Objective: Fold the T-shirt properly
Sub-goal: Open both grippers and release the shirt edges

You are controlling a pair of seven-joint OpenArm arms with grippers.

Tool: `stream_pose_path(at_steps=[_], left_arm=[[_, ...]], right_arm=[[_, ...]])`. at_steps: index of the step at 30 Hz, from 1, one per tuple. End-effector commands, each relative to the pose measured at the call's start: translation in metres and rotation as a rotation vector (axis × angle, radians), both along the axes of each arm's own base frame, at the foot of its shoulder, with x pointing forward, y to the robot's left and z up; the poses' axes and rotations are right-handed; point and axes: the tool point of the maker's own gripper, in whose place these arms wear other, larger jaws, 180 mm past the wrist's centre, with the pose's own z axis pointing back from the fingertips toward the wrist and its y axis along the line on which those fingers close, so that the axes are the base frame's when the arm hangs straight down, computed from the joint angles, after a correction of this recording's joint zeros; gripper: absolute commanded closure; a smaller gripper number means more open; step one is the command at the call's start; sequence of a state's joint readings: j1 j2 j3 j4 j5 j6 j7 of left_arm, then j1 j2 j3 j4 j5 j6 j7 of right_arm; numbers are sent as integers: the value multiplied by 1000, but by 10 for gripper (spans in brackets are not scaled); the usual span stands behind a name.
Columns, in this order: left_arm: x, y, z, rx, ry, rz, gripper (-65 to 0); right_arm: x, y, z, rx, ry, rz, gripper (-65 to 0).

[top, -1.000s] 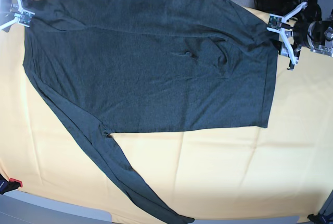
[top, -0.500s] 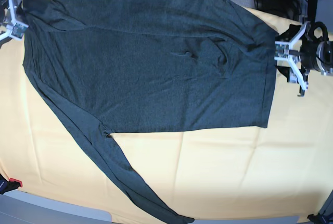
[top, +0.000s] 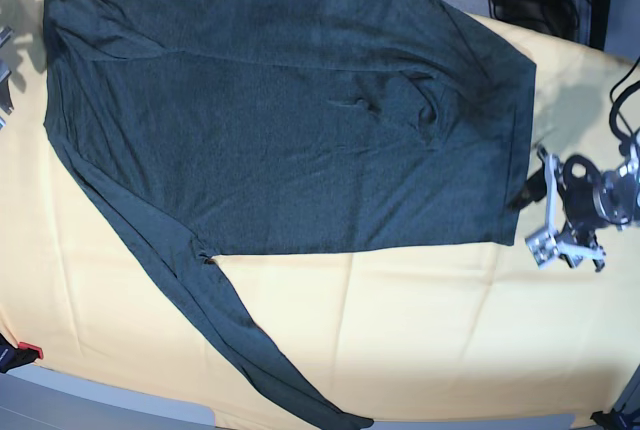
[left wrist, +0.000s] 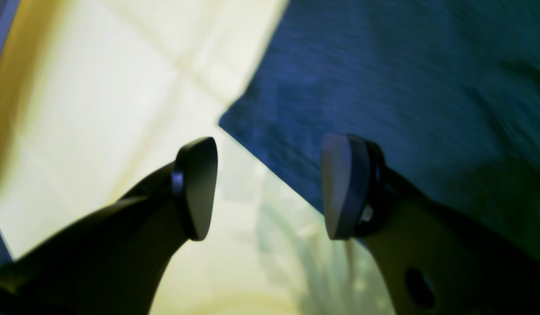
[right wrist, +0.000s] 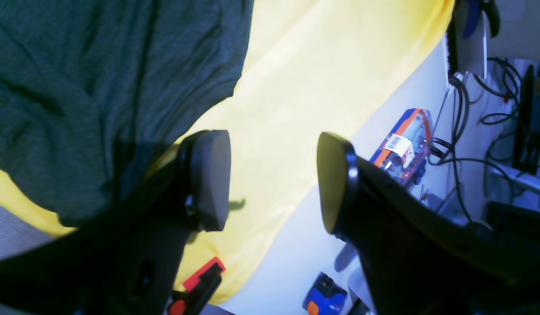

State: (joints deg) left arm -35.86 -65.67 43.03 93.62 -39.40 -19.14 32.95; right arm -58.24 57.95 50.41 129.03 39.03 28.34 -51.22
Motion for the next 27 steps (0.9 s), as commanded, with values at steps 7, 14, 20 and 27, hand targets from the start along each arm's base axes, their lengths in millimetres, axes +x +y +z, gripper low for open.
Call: stream_pose_path(at_steps=[7,14,20,27], left_arm=[[67,36,38,-400,-31,321,-377],[72,81,-1,-612,89,565,-377],[57,89,-39,-707,216,647,-377],[50,68,-58,-743,310,621,-377]], right_arm=[[7,-1,8,-23,-31,12,-339],[12,-4,13,-42,-69,6,-339],[13,-3,14,-37,-75,10,-339],[14,-2,14,-31,-81,15,-339]])
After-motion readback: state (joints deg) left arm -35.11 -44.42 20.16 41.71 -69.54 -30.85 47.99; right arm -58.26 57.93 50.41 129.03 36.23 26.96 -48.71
